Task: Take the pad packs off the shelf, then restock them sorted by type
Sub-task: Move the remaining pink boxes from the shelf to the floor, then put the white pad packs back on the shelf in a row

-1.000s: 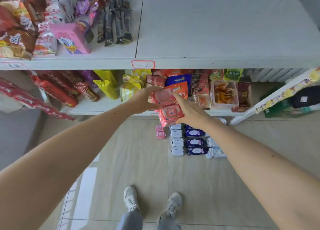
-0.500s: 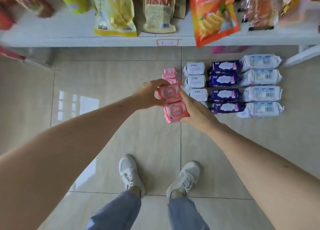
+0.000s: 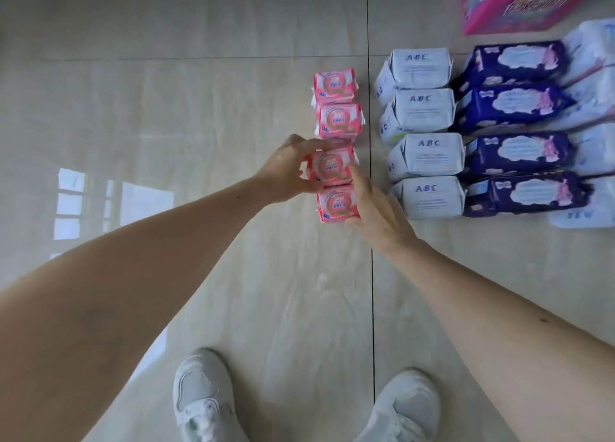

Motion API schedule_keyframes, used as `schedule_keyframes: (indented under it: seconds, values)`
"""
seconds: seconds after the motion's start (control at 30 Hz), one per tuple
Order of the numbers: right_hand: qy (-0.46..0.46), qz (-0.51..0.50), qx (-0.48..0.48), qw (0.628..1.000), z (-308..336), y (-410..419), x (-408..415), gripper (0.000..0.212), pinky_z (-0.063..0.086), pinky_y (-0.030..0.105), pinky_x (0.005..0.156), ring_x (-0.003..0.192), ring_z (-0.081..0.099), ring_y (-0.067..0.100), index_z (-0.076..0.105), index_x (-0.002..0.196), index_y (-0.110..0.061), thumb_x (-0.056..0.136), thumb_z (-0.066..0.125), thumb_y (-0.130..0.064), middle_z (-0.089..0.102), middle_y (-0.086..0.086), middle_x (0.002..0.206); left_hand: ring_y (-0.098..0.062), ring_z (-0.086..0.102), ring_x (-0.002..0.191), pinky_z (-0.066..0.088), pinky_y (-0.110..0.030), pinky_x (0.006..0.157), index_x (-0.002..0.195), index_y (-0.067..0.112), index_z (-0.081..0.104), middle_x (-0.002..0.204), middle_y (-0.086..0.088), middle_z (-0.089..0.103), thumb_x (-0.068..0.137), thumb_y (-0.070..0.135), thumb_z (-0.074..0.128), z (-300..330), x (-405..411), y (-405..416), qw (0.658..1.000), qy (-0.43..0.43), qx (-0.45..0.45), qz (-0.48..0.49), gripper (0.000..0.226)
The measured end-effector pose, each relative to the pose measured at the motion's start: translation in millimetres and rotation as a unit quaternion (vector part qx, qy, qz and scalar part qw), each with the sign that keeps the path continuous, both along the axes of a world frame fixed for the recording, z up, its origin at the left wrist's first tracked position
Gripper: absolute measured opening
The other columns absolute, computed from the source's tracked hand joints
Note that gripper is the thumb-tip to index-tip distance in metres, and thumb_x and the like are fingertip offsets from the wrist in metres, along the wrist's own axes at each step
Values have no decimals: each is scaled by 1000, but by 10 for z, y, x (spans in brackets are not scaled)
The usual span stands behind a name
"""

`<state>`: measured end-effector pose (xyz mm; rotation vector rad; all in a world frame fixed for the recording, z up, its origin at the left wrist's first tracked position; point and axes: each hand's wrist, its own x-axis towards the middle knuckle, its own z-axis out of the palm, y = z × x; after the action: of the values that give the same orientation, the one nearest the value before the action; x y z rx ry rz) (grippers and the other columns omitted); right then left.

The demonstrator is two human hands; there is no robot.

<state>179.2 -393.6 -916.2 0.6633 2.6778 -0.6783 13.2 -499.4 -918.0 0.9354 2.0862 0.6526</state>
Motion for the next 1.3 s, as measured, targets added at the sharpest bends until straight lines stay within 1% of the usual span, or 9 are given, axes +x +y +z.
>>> schedule_keyframes:
  seconds: [0.13, 0.3, 0.5, 0.67, 0.77, 0.87, 0.97, 1.17, 1.3]
  values:
    - [28, -41, -28, 998, -226, -42, -26, 96, 49, 47, 82, 104, 57, 38, 4, 153, -18, 83, 69, -7, 46, 16, 130, -17, 51, 117, 49, -30, 93, 128, 26, 44, 127, -2, 47, 76, 16, 78, -148, 14, 27, 1000, -11, 17, 19, 63]
    - [55, -57, -43, 996, -255, -80, -39, 94, 49, 49, 87, 110, 53, 37, 8, 152, -14, 81, 68, -4, 43, 17, 131, -18, 47, 124, 46, -36, 97, 130, 25, 40, 134, 1, 50, 80, 25, 73, -140, 61, -6, 1000, -8, -6, 28, 59]
    - [37, -45, -24, 998, -86, -28, -65, 101, 44, 39, 97, 115, 48, 30, 15, 149, -9, 71, 78, -2, 44, 15, 128, -20, 41, 130, 39, -32, 101, 144, 23, 28, 149, -3, 31, 87, 31, 65, 97, 132, -25, 998, 41, -40, -19, 69]
    - [52, -65, -18, 996, 241, -123, -11, 75, 48, 35, 86, 121, 46, 27, 34, 138, -11, 74, 70, 4, 40, 9, 135, -23, 32, 137, 32, -37, 110, 148, 17, 20, 152, -3, 26, 93, 21, 57, 396, 195, -57, 996, 60, -70, -12, 67]
    - [70, -81, -19, 994, 567, -162, 116, 69, 48, 31, 86, 125, 42, 24, 37, 139, -11, 78, 63, 5, 39, 5, 140, -22, 30, 136, 36, -40, 107, 146, 17, 24, 150, -2, 30, 92, 23, 56, 671, 272, -45, 992, 90, -81, -19, 63]
    - [68, -96, -8, 993, 931, -95, 329, 56, 44, 26, 72, 121, 42, 20, 43, 132, -14, 81, 60, 1, 41, 0, 136, -21, 27, 135, 37, -40, 104, 143, 18, 31, 146, 0, 36, 91, 24, 58, 985, 344, 73, 986, 133, -85, -53, 59]
    - [62, -112, 9, 992, 1266, 49, 609, 46, 48, 30, 67, 117, 46, 23, 50, 124, -13, 81, 61, -2, 46, 1, 131, -22, 27, 133, 37, -40, 103, 138, 18, 39, 143, 1, 39, 89, 23, 60, 1310, 450, 326, 983, 147, -74, -80, 53]
    - [46, -159, 29, 986, 1841, 502, 1308, 44, 50, 34, 63, 112, 50, 25, 52, 121, -11, 79, 65, -10, 48, 3, 129, -24, 33, 129, 34, -36, 105, 129, 17, 51, 141, 2, 41, 89, 23, 60, 1871, 1047, 1082, 979, 144, -29, -141, 42]
    - [32, -165, 50, 985, 2177, 972, 1853, 41, 42, 29, 60, 108, 51, 25, 51, 119, -13, 81, 66, -13, 49, 3, 123, -22, 32, 128, 36, -37, 101, 124, 18, 54, 140, 3, 41, 90, 22, 58, 2169, 1562, 1572, 979, 135, -12, -155, 35]
